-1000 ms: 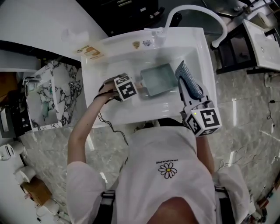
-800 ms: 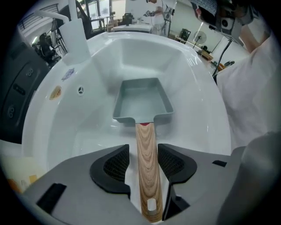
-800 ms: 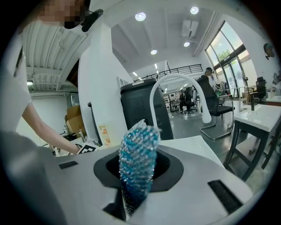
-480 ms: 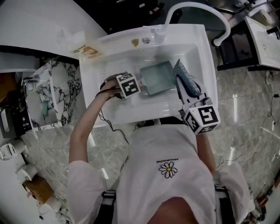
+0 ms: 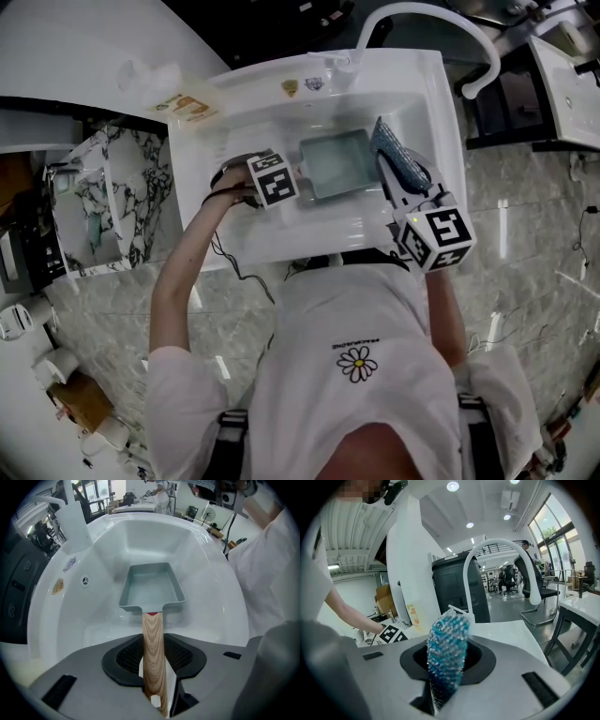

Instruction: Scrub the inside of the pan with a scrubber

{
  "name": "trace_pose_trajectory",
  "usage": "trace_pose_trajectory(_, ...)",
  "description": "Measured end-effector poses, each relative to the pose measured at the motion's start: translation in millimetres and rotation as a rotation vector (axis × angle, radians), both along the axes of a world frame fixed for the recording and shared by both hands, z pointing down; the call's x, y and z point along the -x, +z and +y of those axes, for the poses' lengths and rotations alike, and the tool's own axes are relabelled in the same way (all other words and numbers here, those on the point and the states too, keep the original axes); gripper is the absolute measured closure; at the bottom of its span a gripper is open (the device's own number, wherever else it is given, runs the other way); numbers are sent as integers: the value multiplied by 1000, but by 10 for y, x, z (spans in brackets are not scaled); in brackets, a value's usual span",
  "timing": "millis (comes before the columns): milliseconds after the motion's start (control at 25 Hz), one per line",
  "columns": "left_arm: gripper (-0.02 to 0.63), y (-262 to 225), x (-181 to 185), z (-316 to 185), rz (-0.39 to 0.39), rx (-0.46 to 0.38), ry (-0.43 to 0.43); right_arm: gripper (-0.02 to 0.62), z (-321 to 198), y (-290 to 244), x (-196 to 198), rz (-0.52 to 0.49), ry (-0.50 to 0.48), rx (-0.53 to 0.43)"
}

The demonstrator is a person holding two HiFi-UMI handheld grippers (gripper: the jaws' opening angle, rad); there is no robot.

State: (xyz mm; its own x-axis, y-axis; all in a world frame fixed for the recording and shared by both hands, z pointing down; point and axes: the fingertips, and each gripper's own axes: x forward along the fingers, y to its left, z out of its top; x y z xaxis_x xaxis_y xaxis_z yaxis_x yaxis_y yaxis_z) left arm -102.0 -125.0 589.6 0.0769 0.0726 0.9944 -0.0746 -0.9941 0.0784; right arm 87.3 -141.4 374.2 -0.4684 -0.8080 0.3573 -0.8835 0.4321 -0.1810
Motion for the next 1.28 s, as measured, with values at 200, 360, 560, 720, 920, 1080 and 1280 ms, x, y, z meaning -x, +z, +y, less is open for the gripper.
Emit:
trace_pose_trajectory(200,463,-165,1,-64,-17,-34,29,538,-234,227,1,102,-102,92)
trace_pose_trajectory(360,463,-271,1,-91,-39,-23,44,538,-391,713,40,168,-244,316)
trace_pose_trajectory(560,465,-352,50,-104,-72,-17,49,538,-545,1464,26,212,-341,620)
trace_pose_trajectory(720,465,-362,59,-104,-95,-25,54,538,-594,2022,16,238,-370,829)
trace_pose_trajectory(920,465,-395,54,-98,-104,-31,57,538,-526,2483,139,197,-375,1054)
trace_pose_trajectory(1080,466,-393,62,-80,-117,-33,50,538,-483,2814,168,199,-314,1191)
trace_pose_trajectory(1280,466,-386,69,-66,-116,-33,40,538,-505,3006,249,176,-266,1253)
